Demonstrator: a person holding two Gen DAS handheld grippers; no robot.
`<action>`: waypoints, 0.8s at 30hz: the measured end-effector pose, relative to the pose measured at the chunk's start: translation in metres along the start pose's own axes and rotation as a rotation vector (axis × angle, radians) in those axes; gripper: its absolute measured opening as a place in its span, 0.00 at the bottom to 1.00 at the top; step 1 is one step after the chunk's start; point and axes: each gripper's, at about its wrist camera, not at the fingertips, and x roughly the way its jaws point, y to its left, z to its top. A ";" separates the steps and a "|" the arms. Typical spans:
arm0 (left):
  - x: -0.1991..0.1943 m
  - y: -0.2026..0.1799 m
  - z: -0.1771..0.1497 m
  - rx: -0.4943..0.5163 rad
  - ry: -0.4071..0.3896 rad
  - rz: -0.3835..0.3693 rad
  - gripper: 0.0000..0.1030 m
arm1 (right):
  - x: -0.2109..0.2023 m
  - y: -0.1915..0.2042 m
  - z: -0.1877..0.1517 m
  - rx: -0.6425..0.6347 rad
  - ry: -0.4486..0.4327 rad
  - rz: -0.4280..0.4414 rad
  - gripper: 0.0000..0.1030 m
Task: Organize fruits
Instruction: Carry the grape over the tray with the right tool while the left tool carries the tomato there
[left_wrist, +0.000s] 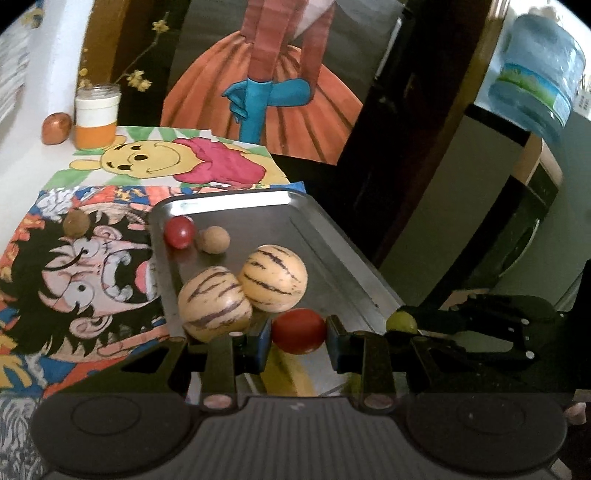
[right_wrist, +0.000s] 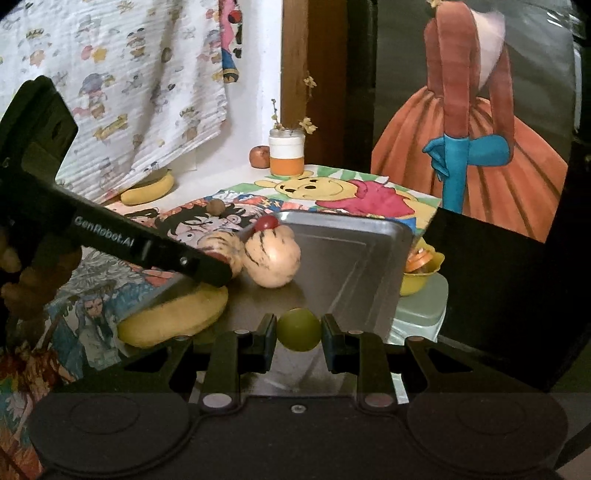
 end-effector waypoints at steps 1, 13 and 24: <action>0.002 -0.002 0.001 0.006 0.005 0.000 0.33 | 0.000 -0.001 -0.001 0.008 0.000 0.000 0.27; 0.029 -0.016 0.007 0.081 0.098 0.022 0.34 | 0.004 -0.006 -0.016 0.035 0.017 0.008 0.27; 0.034 -0.014 0.008 0.072 0.110 0.022 0.34 | 0.006 -0.007 -0.017 0.037 0.024 0.009 0.28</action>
